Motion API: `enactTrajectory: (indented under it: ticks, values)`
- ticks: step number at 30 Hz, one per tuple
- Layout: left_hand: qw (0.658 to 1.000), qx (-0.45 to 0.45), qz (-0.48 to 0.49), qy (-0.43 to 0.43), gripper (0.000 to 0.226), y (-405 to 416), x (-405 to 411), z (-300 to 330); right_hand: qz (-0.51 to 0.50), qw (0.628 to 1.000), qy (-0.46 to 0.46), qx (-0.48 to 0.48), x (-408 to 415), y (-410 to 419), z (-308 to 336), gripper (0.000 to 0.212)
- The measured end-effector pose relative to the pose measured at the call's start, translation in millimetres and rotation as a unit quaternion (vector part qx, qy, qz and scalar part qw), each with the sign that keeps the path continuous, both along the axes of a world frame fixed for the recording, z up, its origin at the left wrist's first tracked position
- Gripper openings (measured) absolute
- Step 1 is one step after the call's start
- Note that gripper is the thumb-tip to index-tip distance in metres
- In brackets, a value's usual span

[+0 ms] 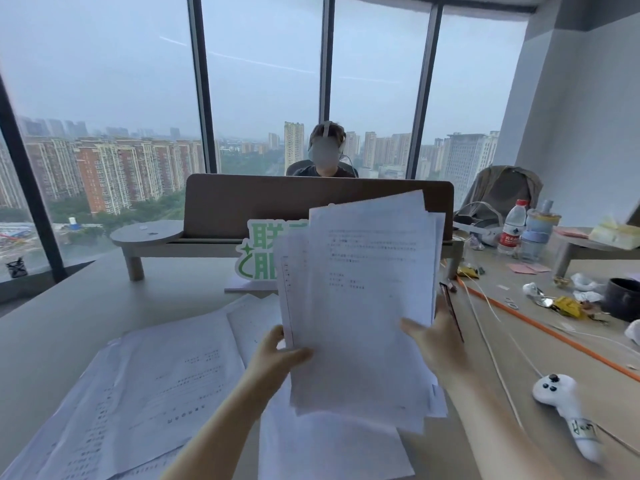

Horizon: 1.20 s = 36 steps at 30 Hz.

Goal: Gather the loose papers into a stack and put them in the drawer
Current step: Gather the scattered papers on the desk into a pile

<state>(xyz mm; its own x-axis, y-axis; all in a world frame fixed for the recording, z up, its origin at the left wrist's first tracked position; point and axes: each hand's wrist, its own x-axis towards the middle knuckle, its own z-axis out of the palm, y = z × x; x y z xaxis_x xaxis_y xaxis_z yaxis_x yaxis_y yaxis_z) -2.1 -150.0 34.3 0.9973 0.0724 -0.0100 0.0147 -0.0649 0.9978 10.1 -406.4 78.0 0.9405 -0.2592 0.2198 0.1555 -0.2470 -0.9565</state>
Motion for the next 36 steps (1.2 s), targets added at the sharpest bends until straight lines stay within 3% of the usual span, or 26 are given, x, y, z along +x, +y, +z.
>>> enactTrajectory:
  ticks: [5, 9, 12, 16, 17, 19, 21, 23, 25, 29, 33, 36]
  values:
    - [0.987, -0.113, 0.027, -0.108, 0.043, -6.2, 15.5, 39.7, 0.057, 0.993, -0.073, 0.079, -14.9, 3.9, 26.1, 0.038]
    - [0.986, -0.122, 0.01, -0.115, 0.045, -6.6, 16.1, 35.0, 0.097, 0.989, -0.009, 0.115, -16.7, 10.2, 6.2, 0.025]
    - [0.996, -0.062, 0.001, -0.07, 0.039, -6.9, 9.9, 9.3, 0.064, 0.993, 0.06, 0.078, -17.9, 17.5, -25.0, 0.011]
    - [0.997, 0.062, 0.021, -0.035, 0.034, -1.4, 4.5, -11.0, -0.01, 0.998, 0.061, 0.011, -12.4, 21.1, -39.3, 0.041]
    - [0.993, 0.106, 0.038, -0.021, 0.039, 5.7, 3.1, -14.3, -0.021, 0.998, 0.057, -0.004, -10.0, 21.6, -36.7, 0.04]
    - [0.965, 0.259, 0.035, 0.022, 0.063, 25.1, -4.4, -17.8, -0.027, 0.997, 0.058, -0.036, -3.0, 22.5, -29.7, 0.036]
    - [0.901, 0.425, 0.0, 0.088, 0.092, 49.5, -15.2, -23.6, -0.037, 0.992, 0.086, -0.084, 5.7, 23.3, -27.4, 0.036]
    - [0.845, 0.513, -0.036, 0.146, 0.109, 73.2, -28.5, -28.1, -0.02, 0.984, 0.139, -0.111, 10.9, 27.3, -31.9, 0.029]
    - [0.814, 0.548, -0.061, 0.183, 0.116, 93.7, -39.5, -33.2, 0.007, 0.979, 0.172, -0.109, 10.9, 34.1, -40.1, 0.027]
    - [0.79, 0.594, -0.046, 0.142, 0.095, 118.7, -51.9, -39.4, 0.032, 0.975, 0.199, -0.09, 3.4, 52.3, -52.1, 0.017]
    - [0.727, 0.685, -0.038, 0.024, 0.057, 115.7, -55.4, -37.0, 0.037, 0.971, 0.222, -0.083, 2.1, 65.9, -59.7, 0.012]
    - [0.719, 0.695, -0.021, -0.011, 0.052, 115.4, -55.4, -40.8, 0.027, 0.97, 0.229, -0.075, 0.9, 66.0, -59.6, 0.005]
